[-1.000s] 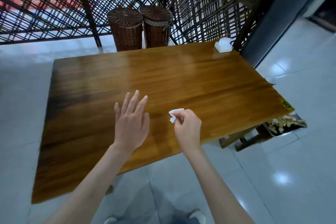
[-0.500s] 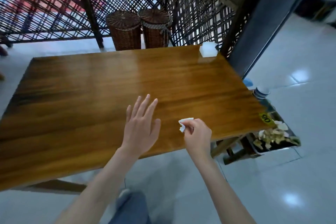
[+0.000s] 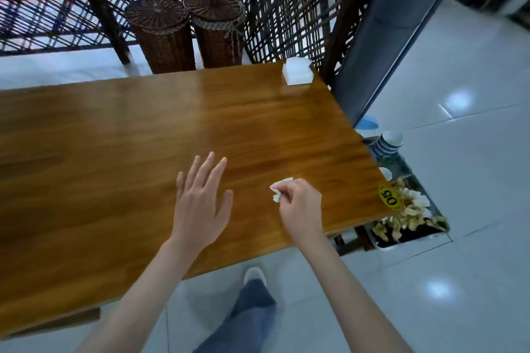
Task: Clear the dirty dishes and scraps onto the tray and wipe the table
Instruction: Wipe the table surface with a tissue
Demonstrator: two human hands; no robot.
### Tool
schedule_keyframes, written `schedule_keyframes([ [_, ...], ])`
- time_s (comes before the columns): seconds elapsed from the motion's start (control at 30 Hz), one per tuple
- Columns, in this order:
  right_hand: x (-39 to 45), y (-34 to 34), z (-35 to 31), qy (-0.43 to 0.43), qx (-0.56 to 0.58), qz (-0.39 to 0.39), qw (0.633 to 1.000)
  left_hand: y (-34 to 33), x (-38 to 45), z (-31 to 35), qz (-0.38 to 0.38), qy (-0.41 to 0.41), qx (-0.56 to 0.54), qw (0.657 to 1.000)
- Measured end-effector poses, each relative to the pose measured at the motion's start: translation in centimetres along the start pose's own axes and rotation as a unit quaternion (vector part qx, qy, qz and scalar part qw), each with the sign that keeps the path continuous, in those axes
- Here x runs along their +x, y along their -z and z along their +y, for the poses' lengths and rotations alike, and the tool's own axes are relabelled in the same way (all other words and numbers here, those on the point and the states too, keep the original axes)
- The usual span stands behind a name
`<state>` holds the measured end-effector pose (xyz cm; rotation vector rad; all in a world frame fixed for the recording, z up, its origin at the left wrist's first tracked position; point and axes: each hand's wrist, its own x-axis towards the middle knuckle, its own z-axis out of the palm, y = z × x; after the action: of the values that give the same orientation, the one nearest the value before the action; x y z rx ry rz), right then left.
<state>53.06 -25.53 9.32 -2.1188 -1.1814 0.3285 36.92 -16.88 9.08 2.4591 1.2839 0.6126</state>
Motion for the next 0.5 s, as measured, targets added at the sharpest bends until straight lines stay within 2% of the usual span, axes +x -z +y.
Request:
schedule_keyframes([
  [0.2,6.6,1.6,2.5,0.005,-0.007,-0.017,1.0,-2.8,5.5,1.3,-0.015,0.055,0.03,0.998],
  [0.5,12.3,5.3,9.3,-0.054,-0.017,-0.034,0.998,-8.1,12.0,7.1,-0.057,0.027,0.032,0.997],
])
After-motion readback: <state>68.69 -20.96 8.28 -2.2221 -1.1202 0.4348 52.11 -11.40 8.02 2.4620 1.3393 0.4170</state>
